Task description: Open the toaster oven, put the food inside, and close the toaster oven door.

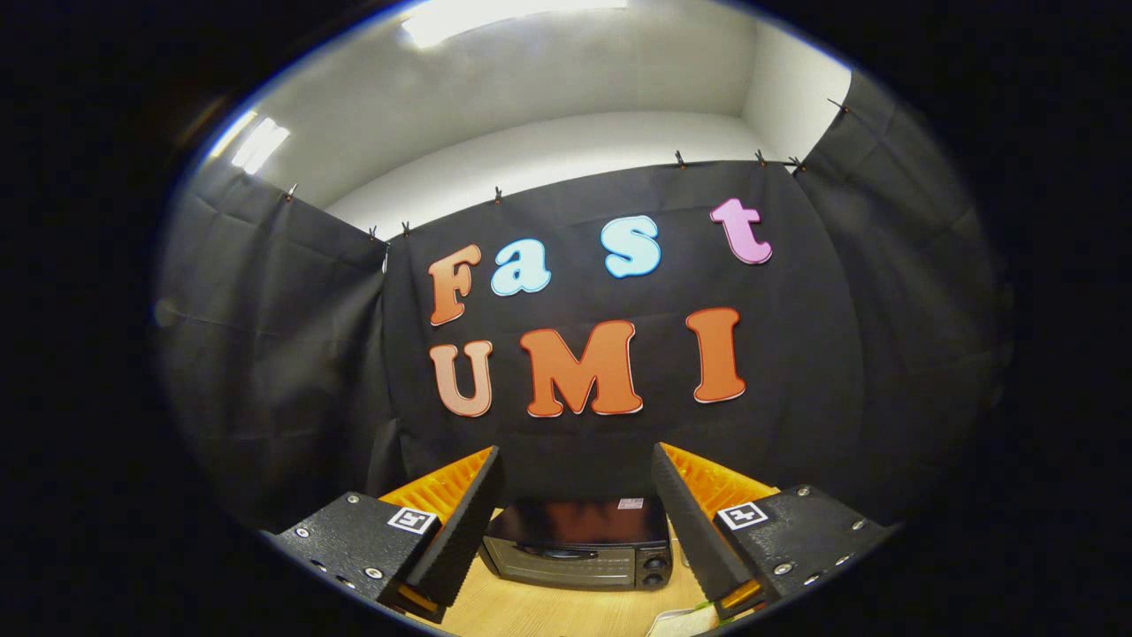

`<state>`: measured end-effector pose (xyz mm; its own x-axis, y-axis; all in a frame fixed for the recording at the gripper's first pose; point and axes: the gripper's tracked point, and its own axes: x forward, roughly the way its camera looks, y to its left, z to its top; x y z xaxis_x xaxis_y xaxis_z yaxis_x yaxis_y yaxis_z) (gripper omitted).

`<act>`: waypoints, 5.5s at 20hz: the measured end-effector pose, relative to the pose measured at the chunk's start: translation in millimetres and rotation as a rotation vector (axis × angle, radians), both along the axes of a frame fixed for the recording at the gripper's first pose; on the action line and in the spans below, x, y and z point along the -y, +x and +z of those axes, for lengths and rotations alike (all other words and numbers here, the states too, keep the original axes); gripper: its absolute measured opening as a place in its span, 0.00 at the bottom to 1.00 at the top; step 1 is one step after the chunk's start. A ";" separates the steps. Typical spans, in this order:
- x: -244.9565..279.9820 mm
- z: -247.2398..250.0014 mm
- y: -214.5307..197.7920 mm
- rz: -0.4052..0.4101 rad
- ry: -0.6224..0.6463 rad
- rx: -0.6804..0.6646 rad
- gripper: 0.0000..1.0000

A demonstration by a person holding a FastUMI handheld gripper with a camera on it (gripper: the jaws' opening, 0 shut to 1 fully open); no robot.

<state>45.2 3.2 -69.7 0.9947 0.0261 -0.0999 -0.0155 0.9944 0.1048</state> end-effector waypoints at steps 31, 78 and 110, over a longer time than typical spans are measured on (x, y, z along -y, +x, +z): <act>-49.7 -283.3 121.6 -0.103 -0.146 -0.294 0.98; -21.5 -344.8 -68.8 -0.023 0.067 -0.639 0.97; 130.4 -351.2 -118.7 -0.041 0.567 -1.030 0.59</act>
<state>-73.5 -127.2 -420.9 0.4525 0.2952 -0.8415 0.3661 0.7990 0.4771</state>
